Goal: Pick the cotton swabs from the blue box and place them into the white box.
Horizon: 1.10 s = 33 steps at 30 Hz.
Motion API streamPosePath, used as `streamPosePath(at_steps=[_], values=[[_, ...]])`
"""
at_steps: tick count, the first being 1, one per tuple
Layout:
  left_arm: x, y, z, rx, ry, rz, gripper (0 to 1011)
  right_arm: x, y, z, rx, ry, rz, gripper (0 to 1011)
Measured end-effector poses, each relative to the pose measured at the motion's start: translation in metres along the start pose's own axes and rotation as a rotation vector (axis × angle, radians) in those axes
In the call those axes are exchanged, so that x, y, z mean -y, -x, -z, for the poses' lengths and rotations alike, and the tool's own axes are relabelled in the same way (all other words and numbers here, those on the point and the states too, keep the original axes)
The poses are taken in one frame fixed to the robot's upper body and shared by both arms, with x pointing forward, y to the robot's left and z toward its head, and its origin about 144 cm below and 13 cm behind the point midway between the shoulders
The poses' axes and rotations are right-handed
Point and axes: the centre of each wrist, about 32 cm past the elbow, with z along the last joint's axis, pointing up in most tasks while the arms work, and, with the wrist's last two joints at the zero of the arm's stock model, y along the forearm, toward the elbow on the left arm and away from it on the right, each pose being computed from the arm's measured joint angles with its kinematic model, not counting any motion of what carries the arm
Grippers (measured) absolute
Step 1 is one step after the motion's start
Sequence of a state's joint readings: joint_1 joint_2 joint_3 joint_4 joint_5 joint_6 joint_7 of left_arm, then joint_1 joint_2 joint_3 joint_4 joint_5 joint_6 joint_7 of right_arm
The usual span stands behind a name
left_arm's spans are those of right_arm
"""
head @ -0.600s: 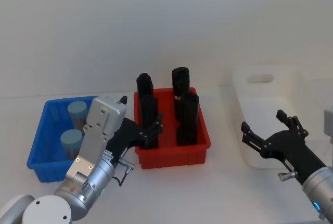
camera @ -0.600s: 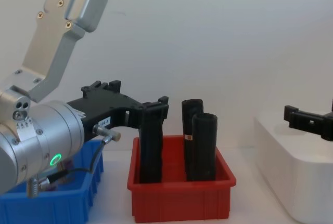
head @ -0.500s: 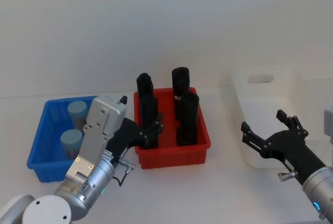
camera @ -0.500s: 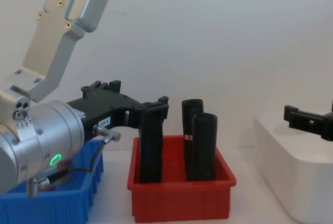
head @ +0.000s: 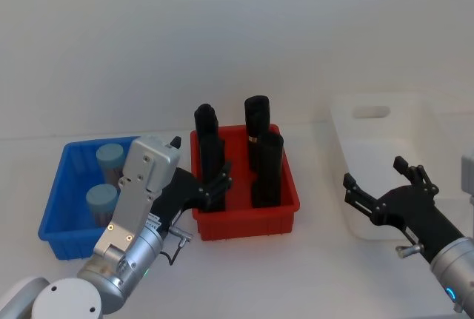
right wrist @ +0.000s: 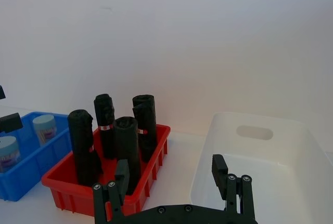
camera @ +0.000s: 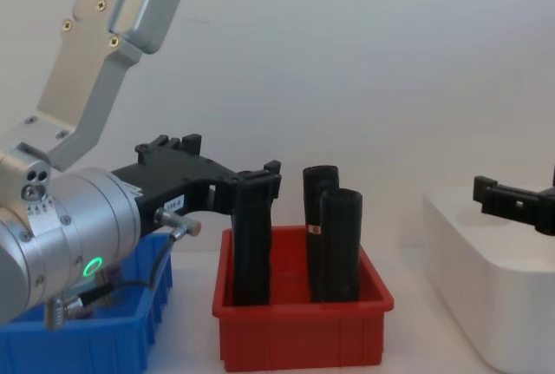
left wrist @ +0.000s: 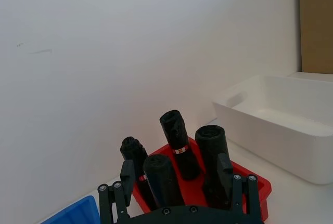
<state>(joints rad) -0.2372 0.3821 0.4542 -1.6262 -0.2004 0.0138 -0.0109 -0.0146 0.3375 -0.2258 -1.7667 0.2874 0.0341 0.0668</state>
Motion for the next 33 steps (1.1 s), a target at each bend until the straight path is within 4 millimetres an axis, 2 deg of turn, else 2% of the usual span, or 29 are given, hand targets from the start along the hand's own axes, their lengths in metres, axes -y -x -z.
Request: streamPosePath(at_steps=[33], values=[[0.0,0.0,0.0,0.0,0.0,0.0,1004,0.0,0.0,0.0,0.0,0.0,0.0,1001]])
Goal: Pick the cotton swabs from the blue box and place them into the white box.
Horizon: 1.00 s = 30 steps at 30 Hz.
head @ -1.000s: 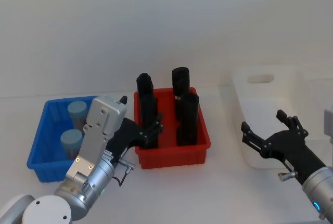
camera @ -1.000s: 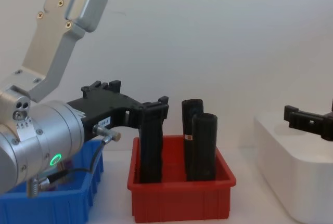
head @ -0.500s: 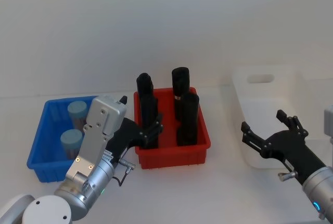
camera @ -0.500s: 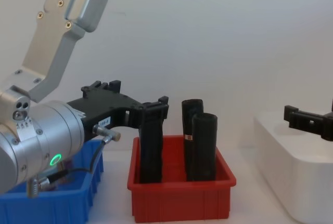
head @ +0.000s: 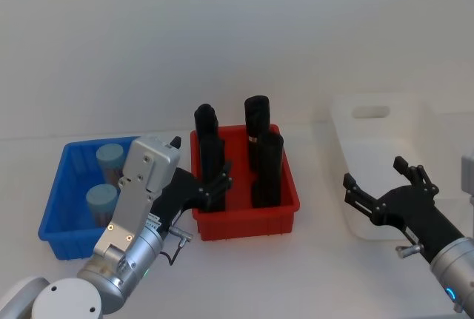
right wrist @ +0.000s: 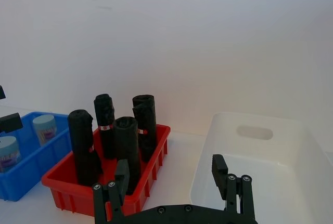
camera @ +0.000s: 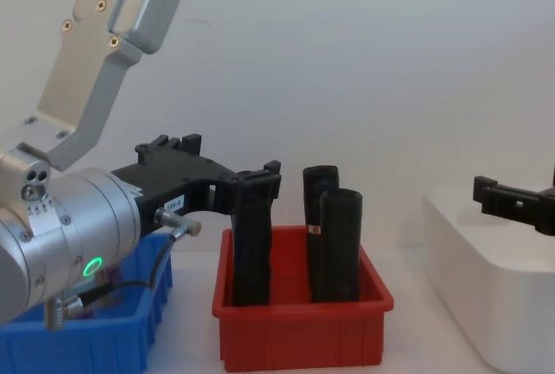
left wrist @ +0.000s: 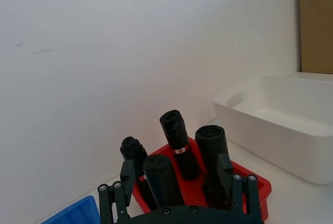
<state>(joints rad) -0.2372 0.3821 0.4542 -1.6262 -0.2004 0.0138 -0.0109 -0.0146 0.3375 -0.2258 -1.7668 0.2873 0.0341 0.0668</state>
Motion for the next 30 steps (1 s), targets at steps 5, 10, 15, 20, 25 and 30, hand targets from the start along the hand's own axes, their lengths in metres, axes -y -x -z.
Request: streamPosePath(at_steps=[5,10,15,20,25,30], values=[[0.0,0.0,0.0,0.0,0.0,0.0,1004,0.0,0.0,0.0,0.0,0.0,0.0,1001],[0.0,0.0,0.0,0.0,0.0,0.0,1004,0.0,0.0,0.0,0.0,0.0,0.0,1001],[0.0,-0.002,0.001,-0.009,-0.006,-0.004,1004,0.0,0.0,0.0,0.0,0.0,0.0,1001],[0.001,-0.007,0.003,-0.029,-0.024,-0.011,1004,0.0,0.0,0.0,0.0,0.0,0.0,1001],[0.003,-0.017,0.008,-0.059,-0.056,-0.022,1004,0.0,0.0,0.0,0.0,0.0,0.0,1001],[0.005,-0.027,0.012,-0.088,-0.089,-0.035,1004,0.0,0.0,0.0,0.0,0.0,0.0,1001]])
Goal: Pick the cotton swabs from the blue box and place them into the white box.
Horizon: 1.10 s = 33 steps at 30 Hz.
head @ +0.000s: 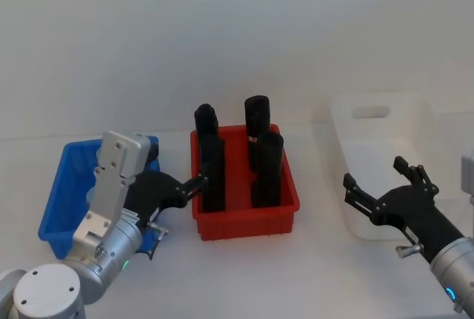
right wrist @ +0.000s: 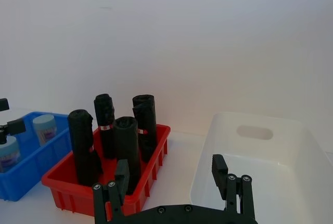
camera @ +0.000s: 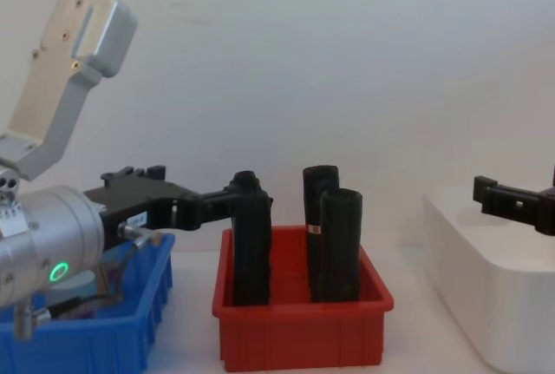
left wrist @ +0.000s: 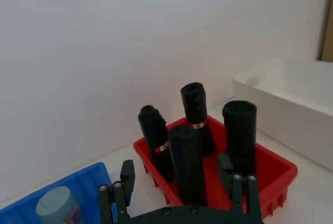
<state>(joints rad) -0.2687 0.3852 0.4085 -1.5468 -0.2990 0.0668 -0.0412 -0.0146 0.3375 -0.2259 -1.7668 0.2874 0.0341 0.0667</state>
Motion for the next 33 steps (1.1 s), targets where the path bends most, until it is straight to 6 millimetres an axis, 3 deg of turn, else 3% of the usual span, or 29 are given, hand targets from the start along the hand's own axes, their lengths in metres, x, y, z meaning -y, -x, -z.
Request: streamPosePath(at_steps=[23,33], values=[[0.011,-0.064,0.026,-0.085,-0.182,-0.116,1004,0.0,0.0,0.0,0.0,0.0,0.0,1001],[0.01,-0.082,0.035,-0.094,-0.243,-0.15,1004,0.0,0.0,0.0,0.0,0.0,0.0,1001]])
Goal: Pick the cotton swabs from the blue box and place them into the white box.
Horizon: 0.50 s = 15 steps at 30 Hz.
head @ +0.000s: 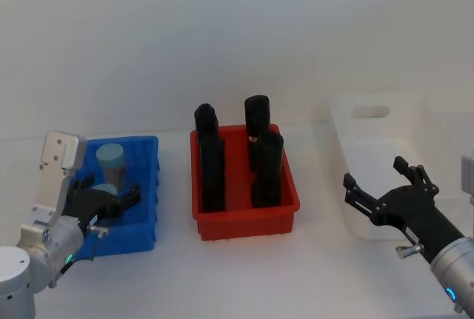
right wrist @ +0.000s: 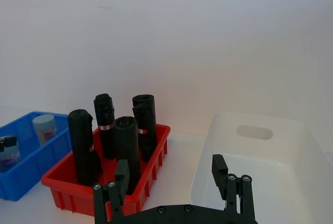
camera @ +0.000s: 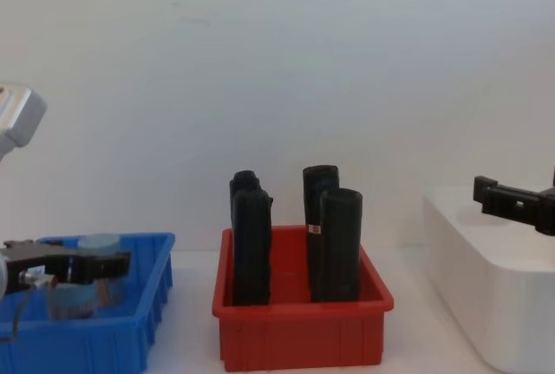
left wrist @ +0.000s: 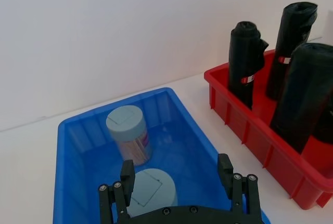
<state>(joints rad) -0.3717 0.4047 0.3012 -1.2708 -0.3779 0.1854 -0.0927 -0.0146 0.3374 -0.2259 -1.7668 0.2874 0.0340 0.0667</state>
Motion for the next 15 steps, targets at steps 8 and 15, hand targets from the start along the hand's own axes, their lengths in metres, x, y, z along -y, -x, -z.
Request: streamPosePath(at_steps=[8,15], values=[[0.002,-0.008,0.003,-0.005,-0.032,-0.012,1004,0.0,0.0,0.0,0.0,0.0,0.0,1001],[0.004,-0.016,0.005,-0.02,-0.053,-0.018,1004,0.0,0.0,0.0,0.0,0.0,0.0,1001]])
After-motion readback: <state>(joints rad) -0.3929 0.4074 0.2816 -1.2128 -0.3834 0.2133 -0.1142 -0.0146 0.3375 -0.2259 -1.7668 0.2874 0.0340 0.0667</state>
